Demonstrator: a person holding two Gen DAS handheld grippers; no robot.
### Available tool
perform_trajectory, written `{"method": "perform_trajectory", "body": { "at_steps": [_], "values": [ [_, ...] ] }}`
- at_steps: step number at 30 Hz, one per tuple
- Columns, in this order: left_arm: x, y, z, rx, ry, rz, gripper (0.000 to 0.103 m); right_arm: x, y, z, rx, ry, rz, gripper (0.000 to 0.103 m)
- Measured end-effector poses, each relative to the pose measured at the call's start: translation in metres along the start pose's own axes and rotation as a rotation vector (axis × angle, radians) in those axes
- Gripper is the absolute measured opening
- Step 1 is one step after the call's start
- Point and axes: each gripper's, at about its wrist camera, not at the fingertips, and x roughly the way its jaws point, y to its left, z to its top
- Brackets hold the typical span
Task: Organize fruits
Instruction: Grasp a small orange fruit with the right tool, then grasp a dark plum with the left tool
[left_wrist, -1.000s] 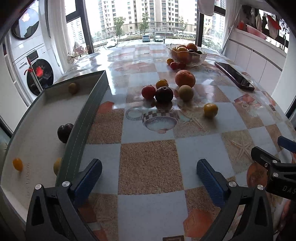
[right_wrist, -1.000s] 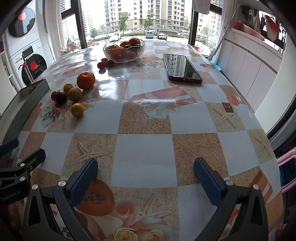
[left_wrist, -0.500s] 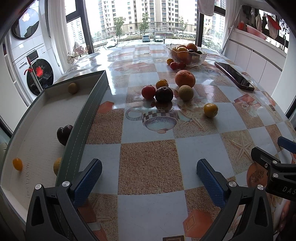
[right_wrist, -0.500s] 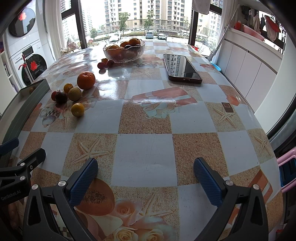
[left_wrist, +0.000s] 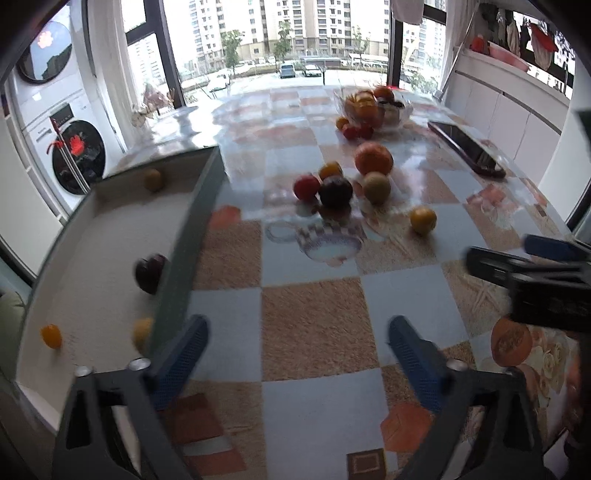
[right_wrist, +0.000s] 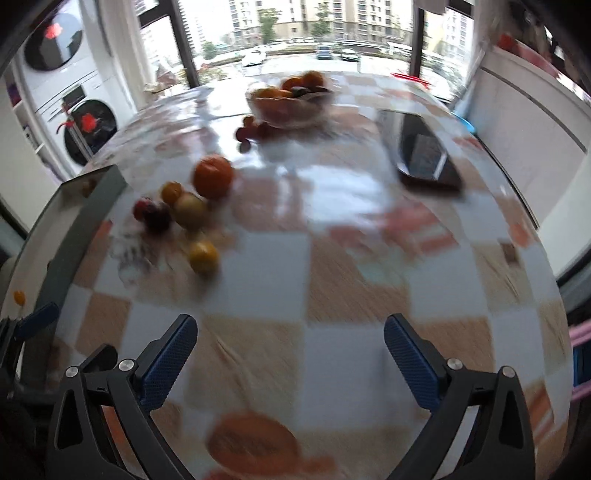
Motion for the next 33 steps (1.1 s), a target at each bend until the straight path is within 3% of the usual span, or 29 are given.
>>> {"method": "perform_trajectory", "body": {
  "at_steps": [2, 3, 7, 9, 11, 14, 16, 23, 29, 32, 33],
  "values": [
    [-0.003, 0.006, 0.006, -0.011, 0.001, 0.001, 0.092, 0.01, 0.012, 0.014, -0.024, 0.002, 0.026, 0.094],
    [-0.005, 0.008, 0.009, -0.016, -0.003, 0.003, 0.092, 0.014, 0.016, 0.018, -0.032, 0.005, 0.037, 0.083],
    [-0.008, 0.014, 0.022, -0.033, -0.024, 0.001, 0.092, 0.026, 0.031, 0.03, -0.071, 0.015, 0.043, 0.058],
    [-0.006, 0.013, 0.029, -0.035, -0.023, 0.005, 0.088, 0.026, 0.035, 0.03, -0.087, 0.008, 0.046, 0.022],
    [0.0, 0.01, 0.036, -0.034, -0.006, 0.003, 0.079, 0.023, 0.029, 0.029, -0.053, 0.011, 0.071, 0.022],
    [0.016, 0.005, 0.047, -0.062, 0.032, -0.017, 0.079, 0.017, 0.005, 0.022, 0.026, 0.009, 0.109, 0.023],
    [0.025, 0.001, 0.054, -0.081, 0.052, -0.043, 0.069, 0.012, -0.006, 0.017, 0.055, 0.011, 0.122, 0.023],
    [0.063, -0.015, 0.075, -0.12, 0.099, -0.03, 0.069, -0.002, -0.028, -0.005, 0.084, -0.003, 0.122, 0.023],
    [0.072, -0.013, 0.084, -0.155, 0.093, -0.012, 0.069, -0.005, -0.032, -0.011, 0.09, -0.013, 0.137, 0.023],
    [0.074, -0.012, 0.086, -0.16, 0.085, -0.004, 0.059, -0.006, -0.034, -0.013, 0.094, -0.015, 0.142, 0.023],
    [0.072, -0.013, 0.085, -0.159, 0.08, -0.014, 0.048, -0.006, -0.034, -0.013, 0.095, -0.016, 0.143, 0.023]
  ]
}}
